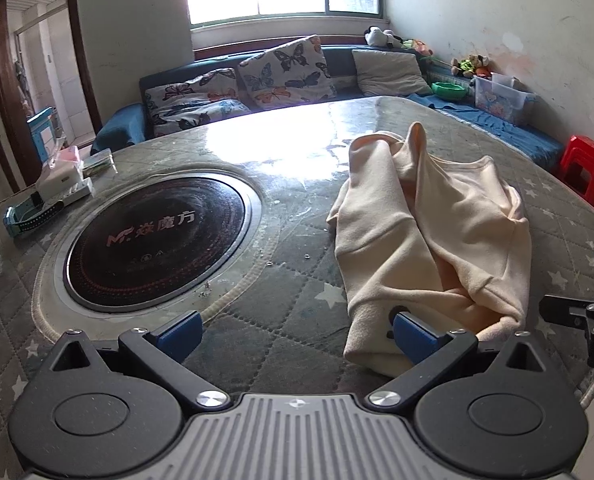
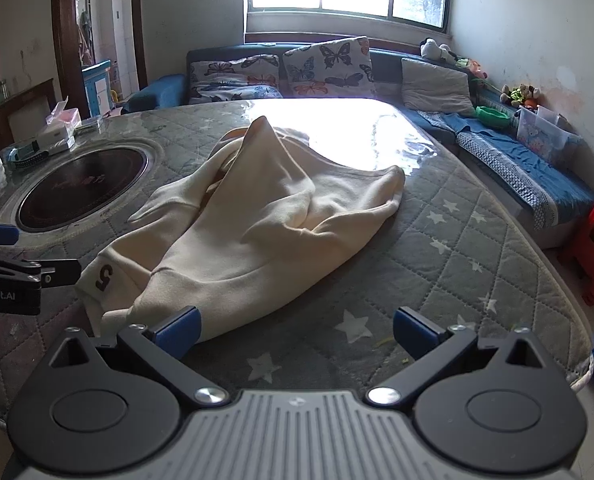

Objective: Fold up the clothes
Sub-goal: 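Move both grippers over the crumpled cream sweatshirt, fingers open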

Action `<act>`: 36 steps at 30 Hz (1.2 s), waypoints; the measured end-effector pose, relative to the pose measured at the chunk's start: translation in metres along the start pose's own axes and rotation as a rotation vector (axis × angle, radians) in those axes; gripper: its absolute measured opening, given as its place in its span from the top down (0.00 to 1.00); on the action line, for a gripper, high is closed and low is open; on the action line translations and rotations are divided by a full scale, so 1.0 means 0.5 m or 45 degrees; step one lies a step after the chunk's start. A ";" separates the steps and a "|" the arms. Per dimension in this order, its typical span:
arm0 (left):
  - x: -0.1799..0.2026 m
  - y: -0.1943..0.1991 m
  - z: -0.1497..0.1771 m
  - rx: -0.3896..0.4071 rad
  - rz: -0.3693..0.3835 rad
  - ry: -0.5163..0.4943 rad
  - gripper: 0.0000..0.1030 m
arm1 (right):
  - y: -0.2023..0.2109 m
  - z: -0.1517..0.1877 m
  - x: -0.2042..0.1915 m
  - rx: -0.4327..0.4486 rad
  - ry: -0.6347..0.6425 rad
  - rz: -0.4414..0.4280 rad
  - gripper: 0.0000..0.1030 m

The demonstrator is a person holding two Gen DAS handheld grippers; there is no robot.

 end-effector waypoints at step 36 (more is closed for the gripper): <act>0.050 0.011 0.003 -0.011 -0.023 -0.036 0.00 | 0.017 0.032 -0.027 -0.006 0.106 -0.069 0.04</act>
Point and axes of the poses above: each gripper's, at about its wrist camera, not at the fingertips, and y roughly against the way its jaws point, x to its right, z to its underside, the point moved 5 cm from there along -y, roughly the way its jaws point, and after that the axes turned 12 degrees about -y, right-handed, at the moved point
